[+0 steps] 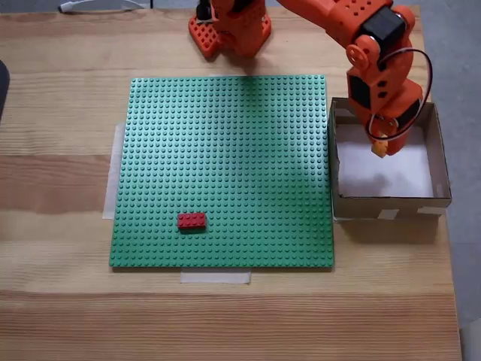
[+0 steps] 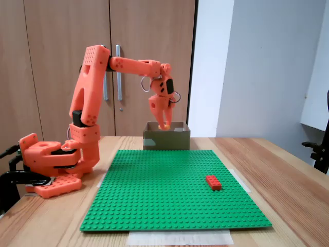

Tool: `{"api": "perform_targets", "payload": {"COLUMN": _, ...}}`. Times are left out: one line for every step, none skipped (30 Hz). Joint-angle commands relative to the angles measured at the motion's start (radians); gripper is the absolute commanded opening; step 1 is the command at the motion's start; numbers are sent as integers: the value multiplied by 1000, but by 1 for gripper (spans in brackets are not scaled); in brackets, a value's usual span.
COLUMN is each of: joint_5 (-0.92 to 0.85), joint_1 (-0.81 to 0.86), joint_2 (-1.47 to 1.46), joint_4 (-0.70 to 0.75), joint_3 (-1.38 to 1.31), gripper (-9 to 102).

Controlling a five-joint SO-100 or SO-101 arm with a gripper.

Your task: Pick the yellow lego block and put it in the box.

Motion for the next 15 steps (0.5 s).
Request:
{"api": "perform_targets", "payload": {"joint_5": 9, "joint_1": 0, "joint_2": -26, "joint_4": -12, "joint_3": -60, "gripper": 6}}
{"api": "perform_targets", "payload": {"joint_5": 8, "joint_1": 0, "joint_2": -35, "joint_4": -20, "joint_3": -60, "gripper": 6}}
{"api": "perform_targets", "payload": {"joint_5": 8, "joint_1": 2, "joint_2": -44, "joint_4": -25, "joint_3": -60, "gripper": 6}}
{"api": "perform_targets", "payload": {"joint_5": 8, "joint_1": 3, "joint_2": -54, "joint_4": -28, "joint_3": -60, "gripper": 6}}
{"api": "perform_targets", "payload": {"joint_5": 5, "joint_1": 3, "joint_2": -60, "joint_4": -35, "joint_3": -58, "gripper": 6}}
{"api": "perform_targets", "payload": {"joint_5": 5, "joint_1": 5, "joint_2": -63, "joint_4": -44, "joint_3": -52, "gripper": 6}}
{"api": "perform_targets", "payload": {"joint_5": 5, "joint_1": 6, "joint_2": -66, "joint_4": -52, "joint_3": -48, "gripper": 6}}
{"api": "perform_targets", "payload": {"joint_5": 5, "joint_1": 9, "joint_2": -80, "joint_4": -69, "joint_3": -34, "gripper": 6}}
{"api": "perform_targets", "payload": {"joint_5": 5, "joint_1": 9, "joint_2": -81, "joint_4": -77, "joint_3": -25, "gripper": 6}}
{"api": "perform_targets", "payload": {"joint_5": 5, "joint_1": 11, "joint_2": -81, "joint_4": -89, "joint_3": -14, "gripper": 6}}
{"api": "perform_targets", "payload": {"joint_5": 5, "joint_1": 11, "joint_2": -81, "joint_4": -100, "joint_3": -3, "gripper": 6}}
{"api": "perform_targets", "payload": {"joint_5": 5, "joint_1": 12, "joint_2": -81, "joint_4": -112, "joint_3": 6, "gripper": 6}}
{"api": "perform_targets", "payload": {"joint_5": 5, "joint_1": 14, "joint_2": -83, "joint_4": -121, "joint_3": 12, "gripper": 6}}
{"api": "perform_targets", "payload": {"joint_5": 5, "joint_1": 14, "joint_2": -87, "joint_4": -121, "joint_3": 12, "gripper": 6}}
{"api": "perform_targets", "payload": {"joint_5": 5, "joint_1": 14, "joint_2": -89, "joint_4": -124, "joint_3": 15, "gripper": 6}}
